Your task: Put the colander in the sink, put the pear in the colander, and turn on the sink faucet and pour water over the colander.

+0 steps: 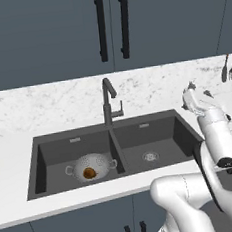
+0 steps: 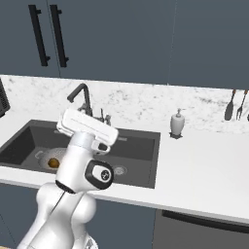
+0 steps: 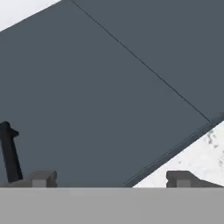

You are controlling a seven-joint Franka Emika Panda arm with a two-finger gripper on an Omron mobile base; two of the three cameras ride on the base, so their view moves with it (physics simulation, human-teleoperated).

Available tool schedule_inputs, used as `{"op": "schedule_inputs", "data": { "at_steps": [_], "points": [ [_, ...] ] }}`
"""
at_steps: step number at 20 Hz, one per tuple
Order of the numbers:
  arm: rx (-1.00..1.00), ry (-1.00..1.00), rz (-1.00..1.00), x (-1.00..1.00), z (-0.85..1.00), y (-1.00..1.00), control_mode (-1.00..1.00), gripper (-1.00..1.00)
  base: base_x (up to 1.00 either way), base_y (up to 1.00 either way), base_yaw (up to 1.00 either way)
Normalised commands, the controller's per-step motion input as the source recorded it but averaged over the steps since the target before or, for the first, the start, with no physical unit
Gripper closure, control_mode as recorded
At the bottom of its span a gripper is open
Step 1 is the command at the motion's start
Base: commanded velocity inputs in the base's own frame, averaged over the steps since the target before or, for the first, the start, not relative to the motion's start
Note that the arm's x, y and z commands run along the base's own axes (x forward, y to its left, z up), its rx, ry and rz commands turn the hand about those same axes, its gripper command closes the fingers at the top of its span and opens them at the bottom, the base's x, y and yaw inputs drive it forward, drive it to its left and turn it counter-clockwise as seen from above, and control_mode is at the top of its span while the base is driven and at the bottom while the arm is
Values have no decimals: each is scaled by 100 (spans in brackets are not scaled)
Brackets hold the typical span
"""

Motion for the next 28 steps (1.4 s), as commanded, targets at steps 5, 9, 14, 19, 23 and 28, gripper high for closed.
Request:
{"op": "schedule_inputs", "data": {
  "at_steps": [5,9,14,19,23,28],
  "points": [
    [85,48,15,-5,44,-73,-100,-100,0,0,0],
    [95,55,11,-4,25,-74,-100,-100,0,0,0],
    [85,52,4,0,-3,-57,-100,-100,0,0,0],
    [56,58,3,11,-41,-3,-100,-100,0,0,0],
    [45,57,5,38,-86,0,-100,-100,0,0,0],
    [41,20,6,33,-100,0,-100,-100,0,0,0]
  ]
}}
